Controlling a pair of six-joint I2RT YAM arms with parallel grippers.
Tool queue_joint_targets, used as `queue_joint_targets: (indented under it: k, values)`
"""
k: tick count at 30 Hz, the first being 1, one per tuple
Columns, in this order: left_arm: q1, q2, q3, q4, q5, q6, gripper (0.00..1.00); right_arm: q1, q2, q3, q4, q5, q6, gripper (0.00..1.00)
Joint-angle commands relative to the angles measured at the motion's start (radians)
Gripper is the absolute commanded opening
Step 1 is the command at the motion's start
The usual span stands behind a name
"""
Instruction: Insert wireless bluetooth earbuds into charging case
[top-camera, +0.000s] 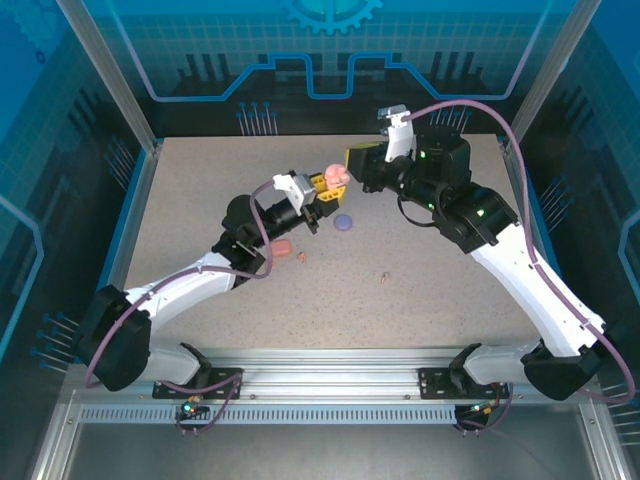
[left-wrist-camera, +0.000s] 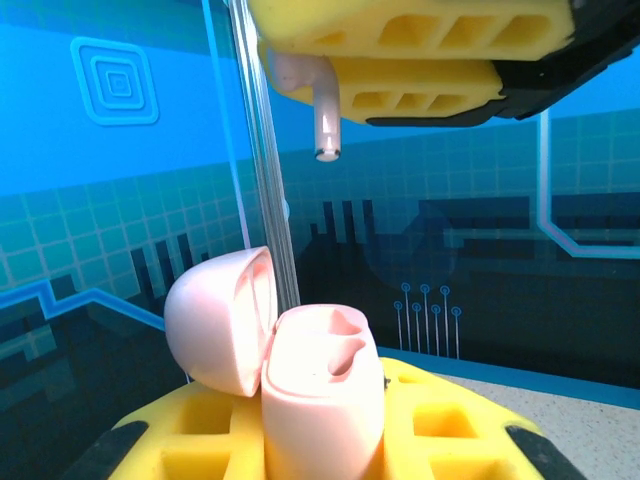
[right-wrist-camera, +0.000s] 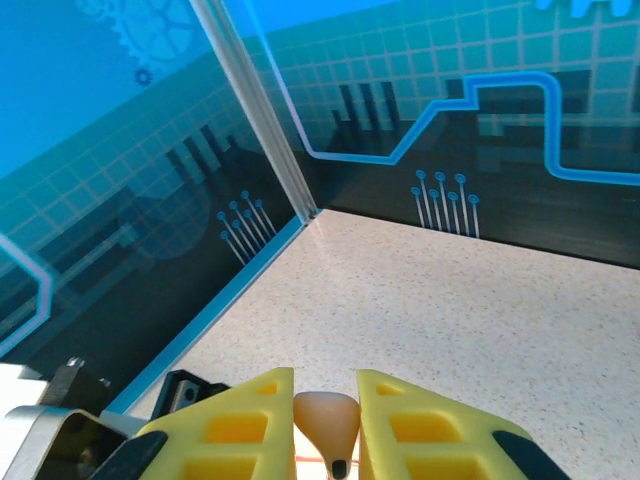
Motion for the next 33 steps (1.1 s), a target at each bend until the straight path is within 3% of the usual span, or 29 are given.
queue_joint_targets:
  k: [1,33]
  values:
    - [-0.011,0.012,0.041,0.015,-0.001,0.031,0.0,0.029,-0.017,-0.017,0.058,-0.025,-0.04,0.18]
    - [-0.011,0.004,0.061,-0.011,-0.01,0.043,0.0,0.053,-0.036,-0.112,0.048,-0.017,-0.045,0.15]
